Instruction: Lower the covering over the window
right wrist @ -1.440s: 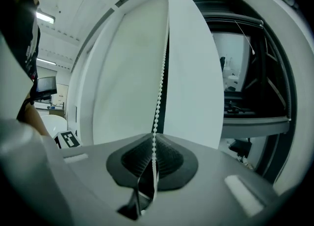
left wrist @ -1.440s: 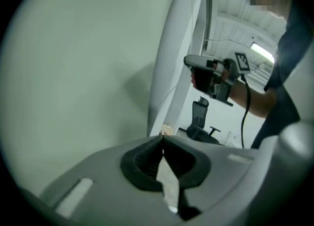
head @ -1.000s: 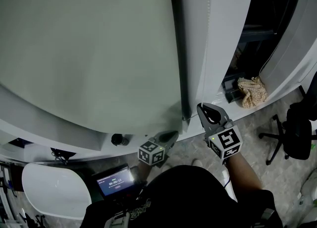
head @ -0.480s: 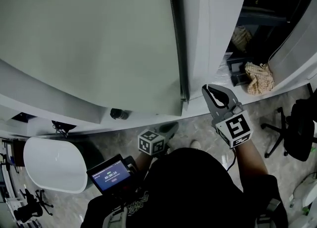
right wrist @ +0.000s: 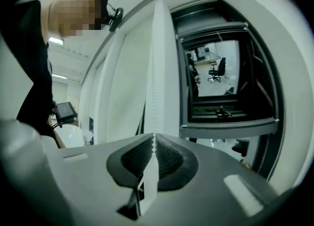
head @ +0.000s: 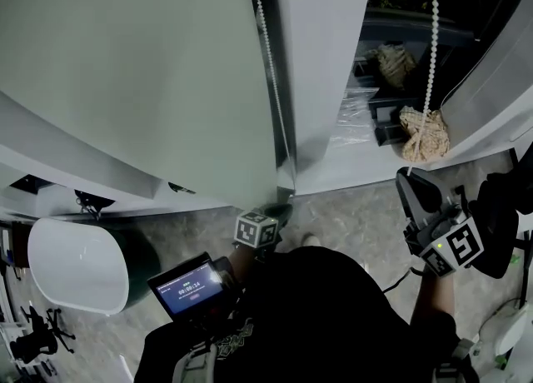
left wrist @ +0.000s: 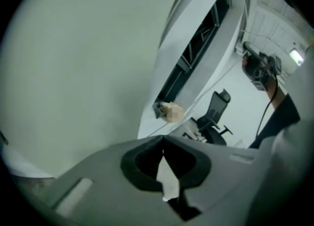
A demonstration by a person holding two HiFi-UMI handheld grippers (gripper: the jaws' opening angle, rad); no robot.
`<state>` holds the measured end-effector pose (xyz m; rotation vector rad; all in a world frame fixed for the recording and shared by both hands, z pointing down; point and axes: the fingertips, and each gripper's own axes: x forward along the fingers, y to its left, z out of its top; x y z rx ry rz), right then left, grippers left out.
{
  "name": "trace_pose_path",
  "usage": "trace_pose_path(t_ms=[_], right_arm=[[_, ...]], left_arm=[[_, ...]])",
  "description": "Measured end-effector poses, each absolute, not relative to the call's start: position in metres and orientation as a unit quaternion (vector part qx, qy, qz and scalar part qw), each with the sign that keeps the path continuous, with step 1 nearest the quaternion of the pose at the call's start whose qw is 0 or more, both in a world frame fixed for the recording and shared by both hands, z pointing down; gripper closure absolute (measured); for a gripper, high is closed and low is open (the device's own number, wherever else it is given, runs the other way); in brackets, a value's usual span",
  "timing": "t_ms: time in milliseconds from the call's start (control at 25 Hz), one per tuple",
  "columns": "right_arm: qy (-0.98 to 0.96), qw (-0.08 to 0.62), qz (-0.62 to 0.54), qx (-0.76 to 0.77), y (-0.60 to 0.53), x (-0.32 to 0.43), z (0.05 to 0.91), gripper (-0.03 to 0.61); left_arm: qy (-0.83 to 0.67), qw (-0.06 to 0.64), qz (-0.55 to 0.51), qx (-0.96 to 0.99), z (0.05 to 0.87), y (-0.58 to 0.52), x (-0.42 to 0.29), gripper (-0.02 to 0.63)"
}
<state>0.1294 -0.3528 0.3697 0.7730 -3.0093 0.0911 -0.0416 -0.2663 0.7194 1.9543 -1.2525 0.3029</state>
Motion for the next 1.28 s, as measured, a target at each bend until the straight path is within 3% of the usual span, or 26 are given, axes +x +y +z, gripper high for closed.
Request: trace_pose_path(t_ms=[200, 400, 800, 1160, 1280], right_arm=[[-0.943, -0.092, 0.086, 0.308, -0.384, 0.198, 0.346, 0.563], [-0.968, -0.065, 0.077, 0.23, -0.356, 0.137, 0.365, 0.562], [-0.989, -0.053, 0.089, 0.104, -0.317, 0.039, 0.391, 0.561], [-0.984, -0.063, 0.093, 0.141, -0.31, -0.012, 0.404, 0.554], [-0.973, -0.048, 0.113, 0.194, -0.3, -0.023, 0.419, 0.513]], left_arm=[[-0.549, 0.389, 0.148, 0.725, 0.742, -0.271, -0.088, 0.613], [-0.593, 0.371, 0.078, 0.71, 0.71, -0.302, -0.122, 0.614], [-0.561, 0.294, -0.042, 0.773, 0.597, -0.275, -0.075, 0.614], [-0.549, 0.277, -0.094, 0.783, 0.557, -0.2, -0.089, 0.614], [-0.539, 0.267, -0.102, 0.792, 0.547, -0.176, -0.104, 0.614]])
